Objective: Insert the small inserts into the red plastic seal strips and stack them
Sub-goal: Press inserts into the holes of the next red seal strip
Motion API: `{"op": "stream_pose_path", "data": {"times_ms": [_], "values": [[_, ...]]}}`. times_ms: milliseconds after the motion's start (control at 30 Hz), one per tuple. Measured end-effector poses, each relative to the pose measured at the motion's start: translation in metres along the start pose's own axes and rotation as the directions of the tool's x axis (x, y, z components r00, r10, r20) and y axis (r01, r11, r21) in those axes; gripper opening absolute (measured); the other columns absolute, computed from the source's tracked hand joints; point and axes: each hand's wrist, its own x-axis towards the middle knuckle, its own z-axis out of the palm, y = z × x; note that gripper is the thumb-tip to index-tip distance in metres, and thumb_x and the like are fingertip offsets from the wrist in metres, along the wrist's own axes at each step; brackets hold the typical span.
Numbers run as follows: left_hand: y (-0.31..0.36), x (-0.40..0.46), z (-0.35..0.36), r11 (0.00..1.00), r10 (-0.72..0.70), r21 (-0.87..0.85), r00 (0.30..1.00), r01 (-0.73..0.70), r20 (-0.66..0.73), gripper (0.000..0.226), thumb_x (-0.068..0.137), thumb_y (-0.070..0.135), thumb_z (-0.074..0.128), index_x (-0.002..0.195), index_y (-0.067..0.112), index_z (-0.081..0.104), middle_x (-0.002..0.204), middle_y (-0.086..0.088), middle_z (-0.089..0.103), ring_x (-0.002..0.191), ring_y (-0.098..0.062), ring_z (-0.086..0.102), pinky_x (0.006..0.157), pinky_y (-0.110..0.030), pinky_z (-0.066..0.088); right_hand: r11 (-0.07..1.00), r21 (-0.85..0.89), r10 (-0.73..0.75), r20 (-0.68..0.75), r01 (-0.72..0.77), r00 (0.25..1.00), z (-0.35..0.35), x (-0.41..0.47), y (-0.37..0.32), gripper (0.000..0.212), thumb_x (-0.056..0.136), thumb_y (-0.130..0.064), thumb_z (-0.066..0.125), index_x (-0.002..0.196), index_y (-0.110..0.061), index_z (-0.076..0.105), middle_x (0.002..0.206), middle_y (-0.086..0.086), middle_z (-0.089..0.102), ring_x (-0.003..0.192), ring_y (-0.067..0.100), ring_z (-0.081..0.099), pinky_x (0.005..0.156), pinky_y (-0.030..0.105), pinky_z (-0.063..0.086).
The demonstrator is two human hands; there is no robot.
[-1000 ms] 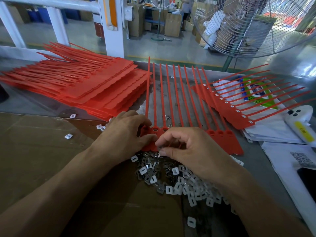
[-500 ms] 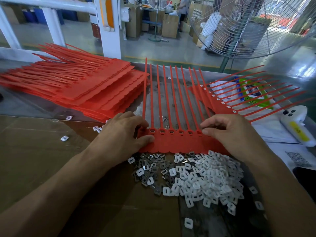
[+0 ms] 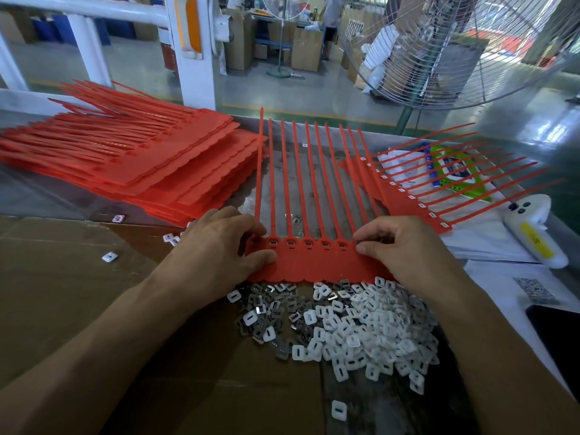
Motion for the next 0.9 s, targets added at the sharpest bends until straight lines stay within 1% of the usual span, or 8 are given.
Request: {"op": "stream_pose_path", "data": {"times_ms": [167,267,333,500,567,667,800,900], "values": [[-0.0012,-0.0008,0.0008,1.0,0.004,-0.008,1.0,-0.004,-0.011,0.05,0.085,0.062,0.063,0.127,0.035,0.064,0.119,0.013,0.056,0.116,-0.009,0.048,0.103,-0.036,0.042,1.0,0.002,0.021,-0.035,-0.021,0.999,0.0011,-0.0006,-0.0003,0.019,0.088,-0.017,0.081,0.087,-0.036,0.077,0.084,-0.019,0.071,0.084,-0.013,0.061,0.068,0.016,0.042],[-0.0015,-0.0009,0.0008,1.0,0.006,-0.013,1.0,-0.006,-0.015,0.05,0.085,0.062,0.063,0.126,0.035,0.064,0.118,0.014,0.057,0.115,-0.009,0.048,0.103,-0.036,0.043,1.0,-0.011,0.023,-0.027,-0.023,0.999,0.0003,-0.0011,-0.0008,0.021,0.089,-0.017,0.08,0.086,-0.037,0.077,0.085,-0.019,0.071,0.085,-0.014,0.061,0.069,0.017,0.043],[-0.0014,-0.0007,0.0012,1.0,0.008,-0.012,1.0,-0.008,-0.02,0.049,0.085,0.061,0.064,0.126,0.034,0.065,0.117,0.013,0.057,0.115,-0.01,0.049,0.102,-0.036,0.043,1.0,-0.013,0.023,-0.018,-0.023,1.0,0.0003,-0.0012,-0.001,0.021,0.089,-0.017,0.079,0.086,-0.038,0.077,0.085,-0.021,0.071,0.086,-0.016,0.06,0.07,0.014,0.042],[-0.0014,0.0,0.0016,1.0,0.004,-0.017,1.0,-0.004,-0.02,0.048,0.085,0.061,0.064,0.125,0.035,0.065,0.116,0.015,0.056,0.114,-0.008,0.048,0.102,-0.036,0.042,0.999,0.019,0.035,-0.028,-0.035,0.999,-0.002,-0.0019,0.0004,0.018,0.092,-0.02,0.077,0.096,-0.037,0.079,0.092,-0.026,0.069,0.089,-0.021,0.058,0.074,0.011,0.04],[-0.001,0.0001,0.0014,1.0,0.003,-0.022,1.0,-0.004,-0.018,0.048,0.084,0.062,0.064,0.125,0.036,0.065,0.117,0.015,0.056,0.114,-0.009,0.048,0.102,-0.036,0.043,0.999,0.029,0.046,-0.07,-0.044,0.997,-0.0038,-0.0021,0.0016,0.015,0.093,-0.022,0.076,0.099,-0.035,0.079,0.094,-0.026,0.067,0.089,-0.017,0.06,0.074,0.013,0.04],[-0.0007,0.0001,0.001,1.0,0.006,-0.018,1.0,-0.006,-0.017,0.048,0.085,0.061,0.064,0.125,0.035,0.065,0.117,0.014,0.056,0.114,-0.009,0.048,0.101,-0.036,0.043,0.998,0.023,0.061,-0.112,-0.059,0.992,-0.0035,-0.0015,0.0009,0.012,0.094,-0.022,0.074,0.097,-0.032,0.08,0.093,-0.023,0.069,0.087,-0.006,0.062,0.072,0.017,0.041],[-0.0005,0.0004,0.0004,1.0,0.007,-0.017,1.0,-0.007,-0.015,0.048,0.085,0.061,0.064,0.126,0.035,0.065,0.118,0.014,0.056,0.115,-0.009,0.048,0.101,-0.035,0.042,0.997,-0.013,0.068,-0.138,-0.07,0.988,0.0004,0.0002,-0.0011,0.008,0.094,-0.024,0.074,0.095,-0.029,0.08,0.089,-0.023,0.069,0.082,-0.007,0.061,0.067,0.013,0.039],[-0.0003,0.0005,0.0,1.0,0.007,-0.015,1.0,-0.007,-0.01,0.048,0.086,0.061,0.064,0.127,0.035,0.064,0.119,0.014,0.056,0.115,-0.009,0.047,0.101,-0.033,0.042,0.996,-0.027,0.08,-0.136,-0.085,0.987,0.0035,0.0011,-0.0023,0.005,0.093,-0.024,0.076,0.093,-0.028,0.079,0.087,-0.022,0.068,0.08,-0.002,0.062,0.066,0.017,0.043]]}}
